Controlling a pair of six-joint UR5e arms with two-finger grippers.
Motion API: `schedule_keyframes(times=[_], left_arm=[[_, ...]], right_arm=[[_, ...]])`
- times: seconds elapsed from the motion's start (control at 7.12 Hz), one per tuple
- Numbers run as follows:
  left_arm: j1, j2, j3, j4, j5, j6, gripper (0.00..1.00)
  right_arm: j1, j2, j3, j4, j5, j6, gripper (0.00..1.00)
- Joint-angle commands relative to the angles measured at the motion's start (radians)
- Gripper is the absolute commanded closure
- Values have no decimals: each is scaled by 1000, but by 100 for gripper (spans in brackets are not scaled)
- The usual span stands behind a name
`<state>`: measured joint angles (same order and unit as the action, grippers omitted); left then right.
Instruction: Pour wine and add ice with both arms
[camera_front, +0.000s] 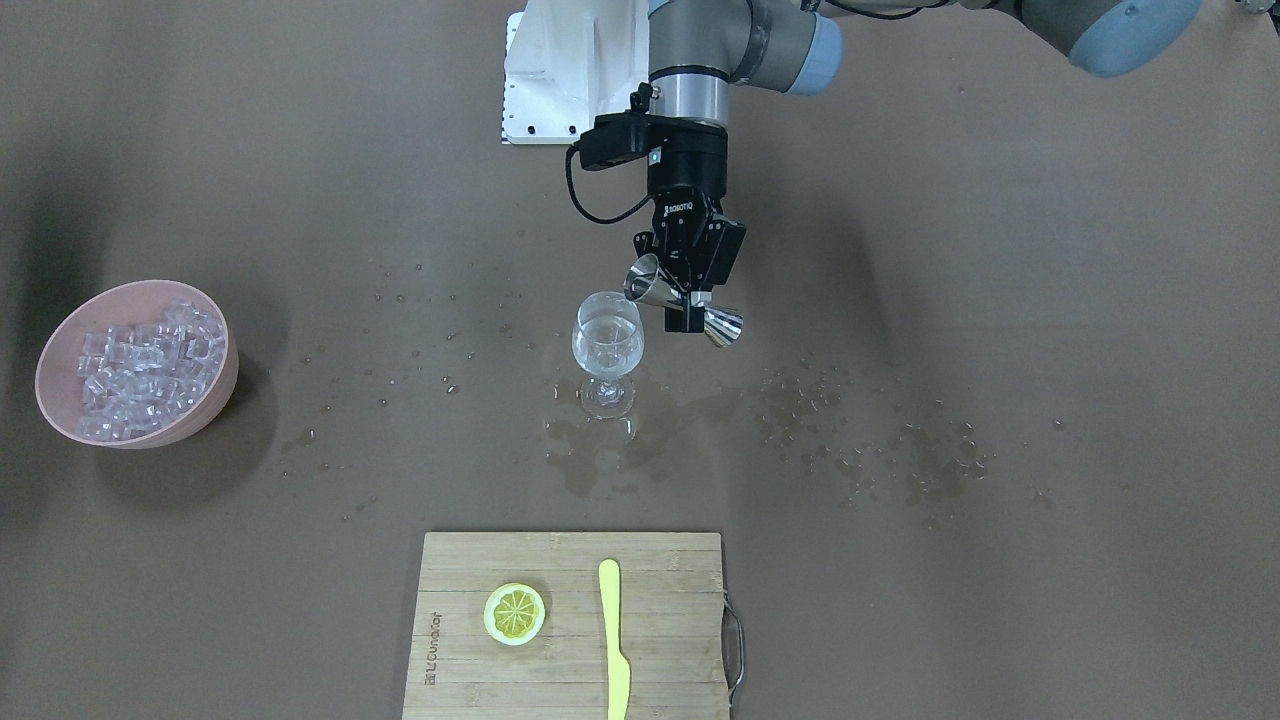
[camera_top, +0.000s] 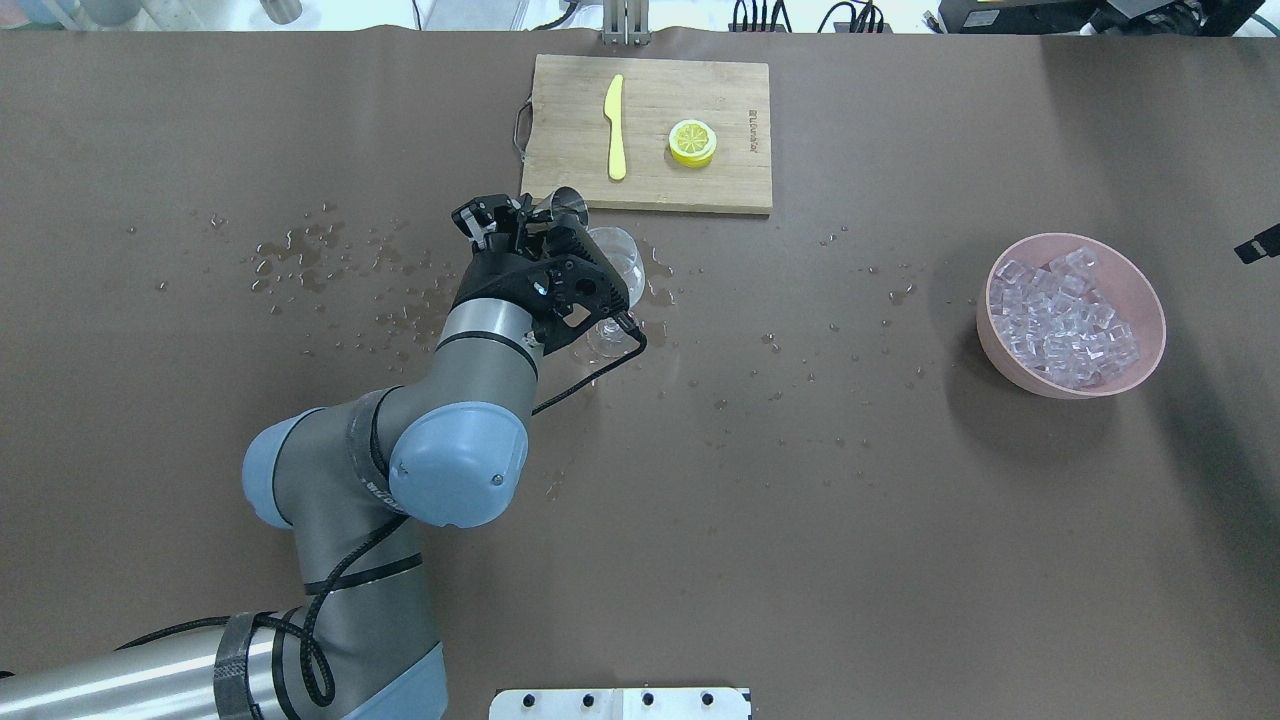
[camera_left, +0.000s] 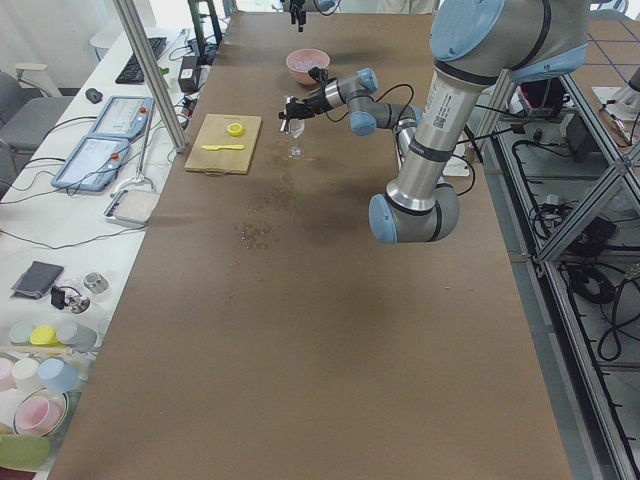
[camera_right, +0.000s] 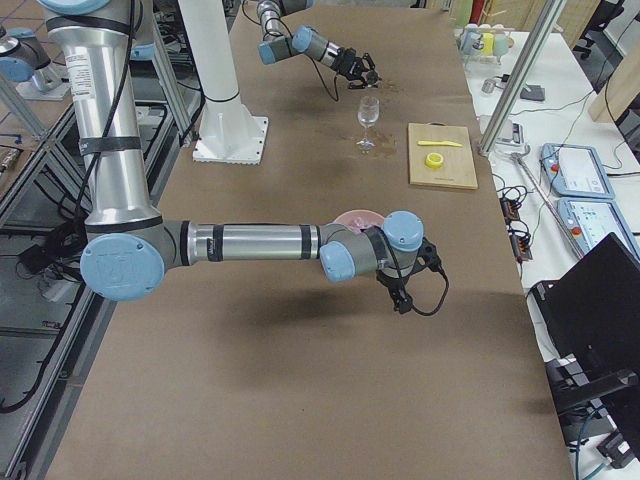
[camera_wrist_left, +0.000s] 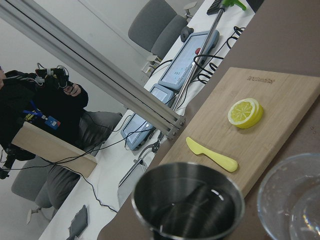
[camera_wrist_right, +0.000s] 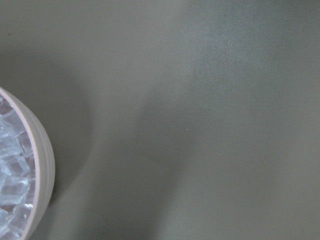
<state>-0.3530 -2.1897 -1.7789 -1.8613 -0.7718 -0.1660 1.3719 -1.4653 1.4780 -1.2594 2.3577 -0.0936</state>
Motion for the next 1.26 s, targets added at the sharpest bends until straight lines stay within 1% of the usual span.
schedule_keyframes(times=[0.0, 0.14, 0.28, 0.56, 0.98, 1.12], left_arm=[[2, -34, -5, 77, 0, 101, 100], [3, -36, -8, 108, 0, 130, 100], [3, -59, -5, 146, 0, 176, 100], [3, -67, -2, 168, 0, 227, 100], [2, -82, -4, 250, 2, 293, 100], [3, -88, -5, 311, 2, 307, 100]], right_arm=[[-2, 0, -1, 0, 0, 2, 0], [-2, 0, -1, 0, 2, 0, 0], [-2, 0, 1, 0, 2, 2, 0], [-2, 0, 1, 0, 2, 2, 0], [-4, 0, 2, 0, 2, 2, 0], [-4, 0, 4, 0, 2, 0, 0]])
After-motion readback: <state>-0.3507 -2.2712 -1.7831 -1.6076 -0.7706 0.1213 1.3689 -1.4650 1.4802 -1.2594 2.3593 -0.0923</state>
